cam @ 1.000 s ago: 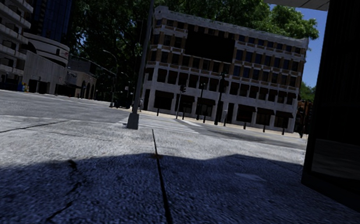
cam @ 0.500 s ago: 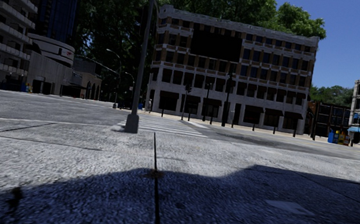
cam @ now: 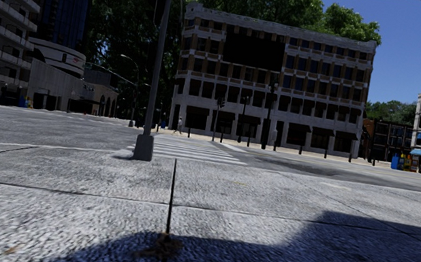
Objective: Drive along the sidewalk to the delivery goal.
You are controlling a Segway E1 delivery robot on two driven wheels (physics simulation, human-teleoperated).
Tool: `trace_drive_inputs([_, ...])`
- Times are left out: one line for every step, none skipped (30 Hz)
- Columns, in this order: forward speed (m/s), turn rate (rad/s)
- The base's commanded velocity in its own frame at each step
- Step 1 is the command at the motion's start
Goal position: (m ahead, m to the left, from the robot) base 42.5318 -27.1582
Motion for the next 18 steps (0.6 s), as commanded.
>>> trace_drive_inputs([2.0, 0.0])
trace_drive_inputs([2.0, 0.0])
trace_drive_inputs([2.0, 0.0])
trace_drive_inputs([2.0, 0.0])
trace_drive_inputs([2.0, 0.0])
trace_drive_inputs([2.0, 0.0])
trace_drive_inputs([2.0, 0.03])
trace_drive_inputs([2.0, 0.07])
trace_drive_inputs([2.0, 0.07])
trace_drive_inputs([2.0, 0.03])
trace_drive_inputs([2.0, 0.03])
trace_drive_inputs([2.0, 0.0])
trace_drive_inputs([2.0, 0.0])
trace_drive_inputs([2.0, 0.0])
trace_drive_inputs([2.0, 0.0])
trace_drive_inputs([2.0, 0.0])
trace_drive_inputs([2.0, 0.0])
trace_drive_inputs([2.0, 0.0])
